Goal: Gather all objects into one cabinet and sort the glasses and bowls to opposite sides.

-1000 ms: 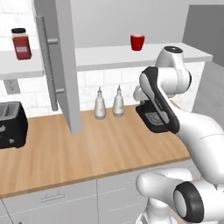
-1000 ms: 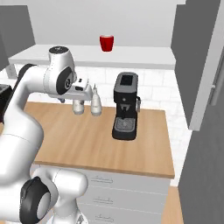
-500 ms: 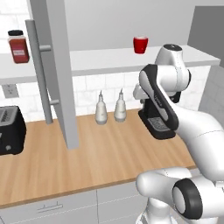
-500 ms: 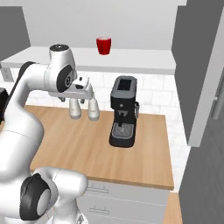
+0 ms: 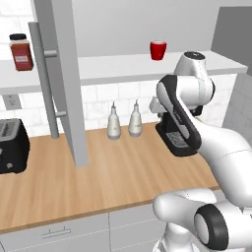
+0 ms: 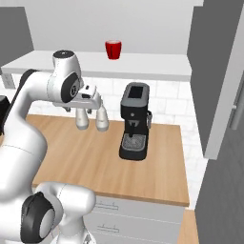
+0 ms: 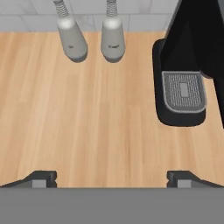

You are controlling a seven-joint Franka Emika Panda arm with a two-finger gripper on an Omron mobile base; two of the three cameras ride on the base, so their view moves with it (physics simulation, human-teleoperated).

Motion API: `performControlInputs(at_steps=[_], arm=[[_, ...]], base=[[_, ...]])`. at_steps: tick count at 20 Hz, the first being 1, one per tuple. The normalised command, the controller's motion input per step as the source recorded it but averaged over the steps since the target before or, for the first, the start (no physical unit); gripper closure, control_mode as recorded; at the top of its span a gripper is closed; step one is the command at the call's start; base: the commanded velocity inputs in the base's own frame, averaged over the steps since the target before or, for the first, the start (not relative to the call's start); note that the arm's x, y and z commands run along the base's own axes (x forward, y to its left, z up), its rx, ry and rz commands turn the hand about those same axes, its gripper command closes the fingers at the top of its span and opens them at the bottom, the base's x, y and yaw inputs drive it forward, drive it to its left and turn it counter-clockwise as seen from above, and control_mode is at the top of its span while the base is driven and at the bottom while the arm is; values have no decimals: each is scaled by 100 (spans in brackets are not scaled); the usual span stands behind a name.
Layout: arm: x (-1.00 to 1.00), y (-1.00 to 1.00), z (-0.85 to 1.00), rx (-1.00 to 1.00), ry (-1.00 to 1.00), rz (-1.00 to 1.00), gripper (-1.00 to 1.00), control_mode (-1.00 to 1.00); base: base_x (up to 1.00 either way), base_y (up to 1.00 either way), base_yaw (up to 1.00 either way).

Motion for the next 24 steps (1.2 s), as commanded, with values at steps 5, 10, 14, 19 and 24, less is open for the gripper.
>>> performControlInputs(at_steps=[5, 10, 14, 19, 24], arm=[[0, 0, 0, 0, 0, 0, -100, 100], [-15, 9, 0, 0, 0, 0, -100, -100], [0, 0, 0, 0, 0, 0, -100, -100], [13, -26, 0, 1, -12, 5, -100, -100], [0, -95, 35, 15, -36, 21, -100, -100]], base=[[0, 0, 0], [0, 0, 0], [0, 0, 0], [0, 0, 0], [0, 0, 0]])
